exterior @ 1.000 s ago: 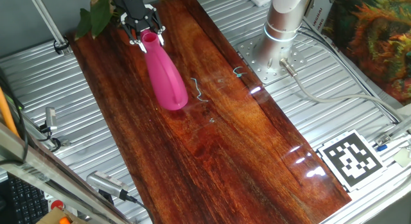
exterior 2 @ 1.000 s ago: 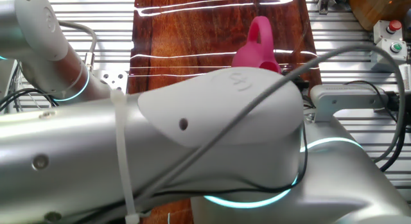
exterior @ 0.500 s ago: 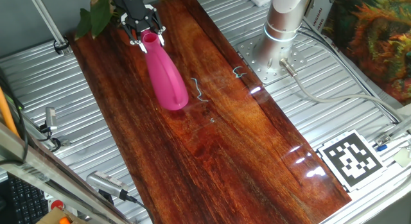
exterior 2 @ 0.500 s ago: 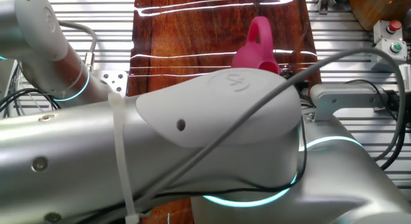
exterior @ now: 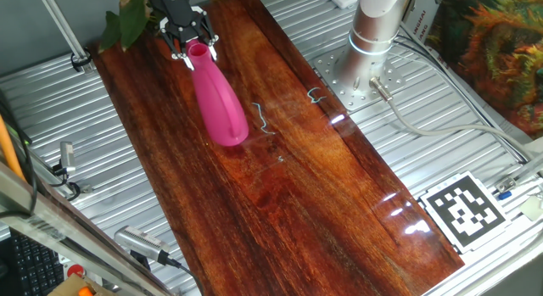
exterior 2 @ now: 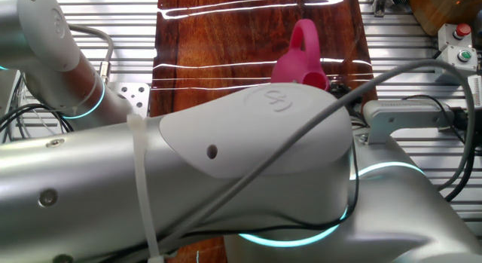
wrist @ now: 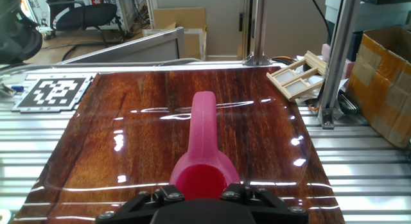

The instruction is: Water the plant

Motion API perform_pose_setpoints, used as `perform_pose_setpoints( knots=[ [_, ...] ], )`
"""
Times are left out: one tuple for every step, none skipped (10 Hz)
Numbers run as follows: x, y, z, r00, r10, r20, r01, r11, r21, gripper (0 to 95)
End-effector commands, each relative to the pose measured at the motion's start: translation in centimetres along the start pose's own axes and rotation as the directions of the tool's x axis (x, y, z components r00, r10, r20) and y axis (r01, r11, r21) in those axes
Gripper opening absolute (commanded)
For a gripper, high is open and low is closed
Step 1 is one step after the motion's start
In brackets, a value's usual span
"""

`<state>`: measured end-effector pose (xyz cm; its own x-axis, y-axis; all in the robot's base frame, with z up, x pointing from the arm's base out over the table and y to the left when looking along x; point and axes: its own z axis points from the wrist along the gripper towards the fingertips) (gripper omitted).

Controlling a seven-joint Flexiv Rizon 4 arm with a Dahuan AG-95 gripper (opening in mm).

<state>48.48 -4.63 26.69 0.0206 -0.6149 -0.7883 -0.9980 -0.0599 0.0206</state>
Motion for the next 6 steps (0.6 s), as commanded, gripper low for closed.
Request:
perform_pose_setpoints(
  knots=[
    [-0.17,-0.02,-0.1,1.0,0.002,0.012,-0.002,1.0,0.0,0.0],
    [-0.17,-0.02,-0.11,1.0,-0.001,0.02,0.001,1.0,-0.003,0.0],
    [-0.17,-0.01,-0.11,1.0,-0.002,0.023,0.002,1.0,-0.005,0.0],
    [-0.17,-0.01,-0.11,1.0,0.002,0.024,-0.002,1.0,-0.003,0.0],
    [-0.17,-0.01,-0.12,1.0,-0.001,0.026,0.001,1.0,-0.006,0.0],
    [-0.17,-0.01,-0.12,1.0,-0.004,0.028,0.004,1.0,-0.008,0.0]
  ],
)
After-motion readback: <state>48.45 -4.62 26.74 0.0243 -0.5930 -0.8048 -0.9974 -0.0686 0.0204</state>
